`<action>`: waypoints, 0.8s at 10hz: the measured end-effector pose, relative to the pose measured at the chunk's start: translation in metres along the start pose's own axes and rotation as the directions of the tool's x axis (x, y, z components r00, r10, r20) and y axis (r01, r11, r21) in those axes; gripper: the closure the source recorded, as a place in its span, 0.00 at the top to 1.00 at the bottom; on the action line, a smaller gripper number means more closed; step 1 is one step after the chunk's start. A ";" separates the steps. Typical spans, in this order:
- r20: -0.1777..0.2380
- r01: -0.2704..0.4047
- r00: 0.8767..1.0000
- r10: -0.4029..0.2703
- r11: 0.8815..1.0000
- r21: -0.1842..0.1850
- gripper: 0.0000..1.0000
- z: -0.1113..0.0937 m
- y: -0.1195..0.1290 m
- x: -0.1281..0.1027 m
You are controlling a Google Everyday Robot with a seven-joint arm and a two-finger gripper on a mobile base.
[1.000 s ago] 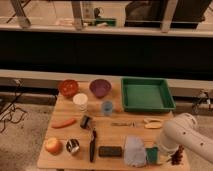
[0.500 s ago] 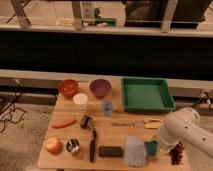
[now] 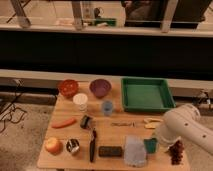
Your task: Wipe tray with sponge
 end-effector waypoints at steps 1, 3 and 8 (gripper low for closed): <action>0.000 0.000 1.000 0.000 1.000 0.000 0.00 0.000 0.000 0.000; 0.007 -0.005 1.000 0.005 1.000 0.003 0.00 0.000 0.000 0.000; 0.083 -0.045 0.996 0.037 0.994 0.096 0.00 -0.015 -0.052 -0.009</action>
